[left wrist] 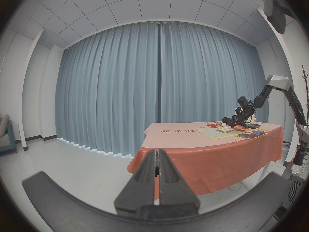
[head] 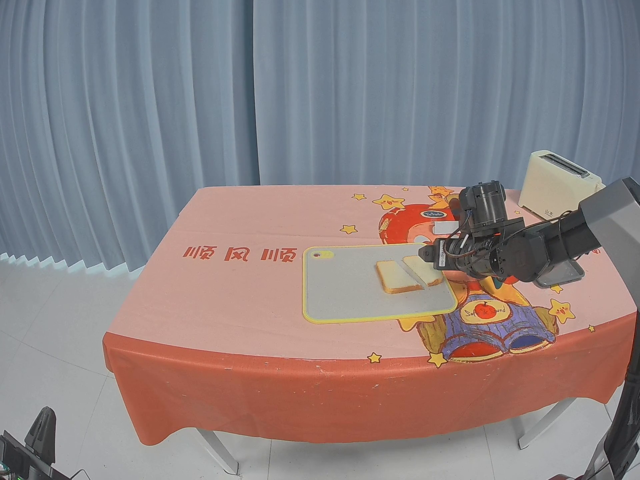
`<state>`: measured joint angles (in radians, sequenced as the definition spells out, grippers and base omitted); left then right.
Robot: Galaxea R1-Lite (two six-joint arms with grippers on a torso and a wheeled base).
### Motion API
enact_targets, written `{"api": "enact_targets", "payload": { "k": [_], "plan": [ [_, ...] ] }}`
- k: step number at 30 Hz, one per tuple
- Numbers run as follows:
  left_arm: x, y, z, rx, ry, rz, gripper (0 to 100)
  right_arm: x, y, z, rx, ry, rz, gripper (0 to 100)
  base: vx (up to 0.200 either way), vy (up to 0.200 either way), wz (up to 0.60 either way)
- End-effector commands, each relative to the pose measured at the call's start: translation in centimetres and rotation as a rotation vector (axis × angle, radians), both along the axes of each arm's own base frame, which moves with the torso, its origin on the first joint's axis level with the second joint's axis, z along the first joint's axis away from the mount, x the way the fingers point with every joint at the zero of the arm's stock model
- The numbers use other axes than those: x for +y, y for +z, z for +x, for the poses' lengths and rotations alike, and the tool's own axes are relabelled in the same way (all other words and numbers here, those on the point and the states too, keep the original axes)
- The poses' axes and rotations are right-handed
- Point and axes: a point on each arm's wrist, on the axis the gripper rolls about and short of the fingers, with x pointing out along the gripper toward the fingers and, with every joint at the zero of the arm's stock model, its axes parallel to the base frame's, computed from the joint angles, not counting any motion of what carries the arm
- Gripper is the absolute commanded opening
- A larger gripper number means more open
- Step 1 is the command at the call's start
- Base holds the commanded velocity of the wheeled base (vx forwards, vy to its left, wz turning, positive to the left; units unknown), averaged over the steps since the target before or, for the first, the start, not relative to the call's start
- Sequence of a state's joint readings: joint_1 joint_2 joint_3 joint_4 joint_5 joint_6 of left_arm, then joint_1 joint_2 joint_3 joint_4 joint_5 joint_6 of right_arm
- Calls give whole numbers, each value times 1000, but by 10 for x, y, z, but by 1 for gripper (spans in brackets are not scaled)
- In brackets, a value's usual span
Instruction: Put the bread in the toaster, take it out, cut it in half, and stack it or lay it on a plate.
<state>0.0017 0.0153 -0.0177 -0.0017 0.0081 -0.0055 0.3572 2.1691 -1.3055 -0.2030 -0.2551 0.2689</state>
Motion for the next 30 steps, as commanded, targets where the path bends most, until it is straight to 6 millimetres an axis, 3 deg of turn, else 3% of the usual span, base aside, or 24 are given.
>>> {"api": "enact_targets", "payload": {
  "k": [1, 29, 30],
  "plan": [
    [0, -5, 0, 3, 1, -1, 0, -1, -4, 3, 5, -6, -2, 100, 0, 0, 0],
    [0, -5, 0, 3, 1, -1, 0, 0, -22, 5, 36, -61, -23, 100, 0, 0, 0],
    [0, -5, 0, 1, 1, -1, 0, 0, -23, 6, 39, -62, -25, 0, 0, 0, 0]
  ]
}}
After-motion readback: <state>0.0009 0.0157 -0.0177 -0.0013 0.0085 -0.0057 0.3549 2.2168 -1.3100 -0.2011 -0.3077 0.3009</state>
